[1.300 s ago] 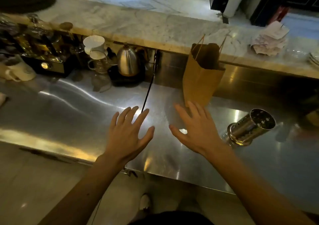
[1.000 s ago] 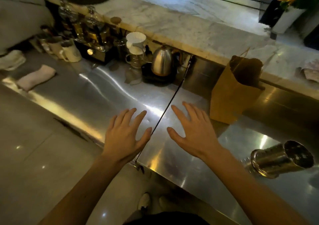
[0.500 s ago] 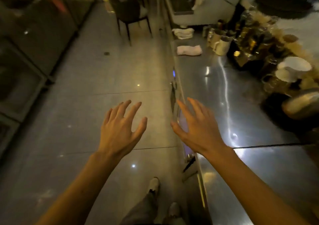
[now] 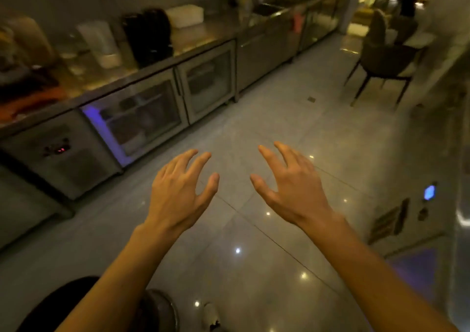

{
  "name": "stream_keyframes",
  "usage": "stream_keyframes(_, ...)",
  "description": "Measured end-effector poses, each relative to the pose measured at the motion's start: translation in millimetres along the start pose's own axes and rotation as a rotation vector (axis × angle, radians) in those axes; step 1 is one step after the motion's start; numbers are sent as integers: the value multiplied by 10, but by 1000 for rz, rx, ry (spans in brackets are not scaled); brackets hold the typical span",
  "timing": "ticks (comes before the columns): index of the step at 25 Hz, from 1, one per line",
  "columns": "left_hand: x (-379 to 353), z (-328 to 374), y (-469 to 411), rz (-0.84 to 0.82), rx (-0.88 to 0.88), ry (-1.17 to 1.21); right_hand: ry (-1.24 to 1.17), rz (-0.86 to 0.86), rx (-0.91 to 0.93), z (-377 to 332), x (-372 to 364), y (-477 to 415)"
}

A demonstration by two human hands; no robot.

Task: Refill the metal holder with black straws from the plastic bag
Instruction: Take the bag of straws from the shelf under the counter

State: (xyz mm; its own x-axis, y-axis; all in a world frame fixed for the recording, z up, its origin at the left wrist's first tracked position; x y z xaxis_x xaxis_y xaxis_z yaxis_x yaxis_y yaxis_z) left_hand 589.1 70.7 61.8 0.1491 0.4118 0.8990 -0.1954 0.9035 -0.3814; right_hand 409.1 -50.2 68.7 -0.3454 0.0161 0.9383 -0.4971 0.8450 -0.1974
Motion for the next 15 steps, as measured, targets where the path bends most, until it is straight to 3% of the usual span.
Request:
stream_keyframes(7,645,-1729,296,183,312,-126,-93,-65,327,-1980,-635,-935)
stream_keyframes(15,850,-3002,199,244,558,-234,-201,-128,595,-3436,-1247,-1941)
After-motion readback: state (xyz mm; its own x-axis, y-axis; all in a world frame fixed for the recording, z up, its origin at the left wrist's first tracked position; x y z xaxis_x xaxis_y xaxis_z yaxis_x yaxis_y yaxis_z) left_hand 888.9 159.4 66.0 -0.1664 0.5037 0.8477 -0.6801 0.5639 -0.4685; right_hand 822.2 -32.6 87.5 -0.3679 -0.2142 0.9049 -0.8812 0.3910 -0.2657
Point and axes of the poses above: each hand's wrist, its own y-axis away from the middle knuckle, its own x-axis out of the back of the hand, z = x × y, the point moved 4 cm from there along -y, towards the middle knuckle, and after that the axes turned 13 degrees about -x, right-handed, at the moved point
